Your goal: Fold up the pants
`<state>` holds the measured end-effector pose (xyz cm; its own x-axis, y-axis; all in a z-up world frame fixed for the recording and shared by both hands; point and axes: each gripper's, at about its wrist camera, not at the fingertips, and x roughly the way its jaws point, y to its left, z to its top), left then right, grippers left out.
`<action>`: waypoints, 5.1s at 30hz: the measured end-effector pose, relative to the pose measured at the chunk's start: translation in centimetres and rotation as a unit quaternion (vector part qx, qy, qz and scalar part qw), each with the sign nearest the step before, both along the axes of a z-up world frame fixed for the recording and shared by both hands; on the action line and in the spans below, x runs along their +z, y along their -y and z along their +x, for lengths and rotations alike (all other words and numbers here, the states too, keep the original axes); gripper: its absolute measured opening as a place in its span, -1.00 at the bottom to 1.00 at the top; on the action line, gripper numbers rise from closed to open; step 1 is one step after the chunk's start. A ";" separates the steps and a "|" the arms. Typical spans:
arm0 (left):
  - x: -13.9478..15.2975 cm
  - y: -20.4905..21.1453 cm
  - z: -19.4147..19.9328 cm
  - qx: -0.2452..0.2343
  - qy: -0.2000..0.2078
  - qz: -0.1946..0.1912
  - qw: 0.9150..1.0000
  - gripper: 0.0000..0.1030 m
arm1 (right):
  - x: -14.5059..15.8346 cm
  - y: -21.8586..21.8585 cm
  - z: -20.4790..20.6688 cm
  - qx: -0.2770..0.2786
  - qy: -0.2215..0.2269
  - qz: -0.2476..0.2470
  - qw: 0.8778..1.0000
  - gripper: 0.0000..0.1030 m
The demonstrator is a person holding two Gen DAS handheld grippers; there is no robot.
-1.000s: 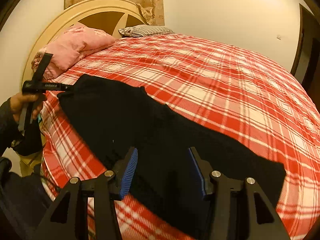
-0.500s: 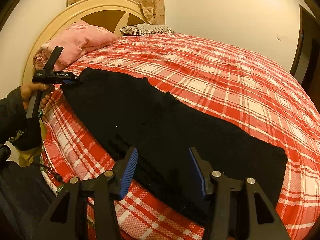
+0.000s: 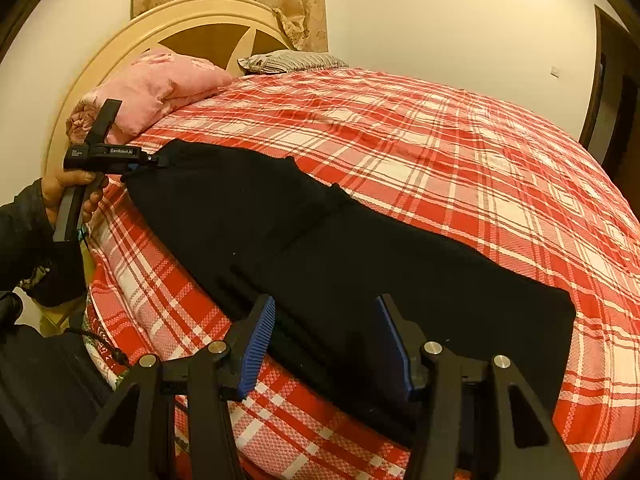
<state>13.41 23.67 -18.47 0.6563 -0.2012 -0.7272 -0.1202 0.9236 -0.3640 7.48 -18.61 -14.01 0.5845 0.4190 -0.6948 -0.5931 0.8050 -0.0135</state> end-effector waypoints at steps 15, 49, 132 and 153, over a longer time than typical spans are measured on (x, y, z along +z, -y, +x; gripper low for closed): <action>4.8 1.8 -1.5 -0.023 0.029 -0.049 0.998 -0.60 | 1.6 1.4 -0.2 -0.019 0.018 0.006 1.000 0.05; 11.5 36.9 1.5 -0.374 0.029 0.034 0.926 -0.60 | 1.0 22.9 1.5 -0.307 -0.019 0.129 0.943 0.18; 2.8 29.7 1.2 -0.238 0.012 0.182 0.954 1.00 | -1.0 12.2 -0.3 -0.129 -0.075 0.047 0.988 0.08; 3.4 28.5 1.4 -0.234 0.035 0.167 0.957 1.00 | 1.4 16.8 1.4 -0.202 -0.083 0.135 0.966 0.08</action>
<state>14.79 -4.84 -15.03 0.6003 -0.2490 -0.7601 0.3488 0.9367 -0.0314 8.92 -35.42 -12.65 0.6287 0.3586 -0.6900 -0.2049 0.9324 0.2978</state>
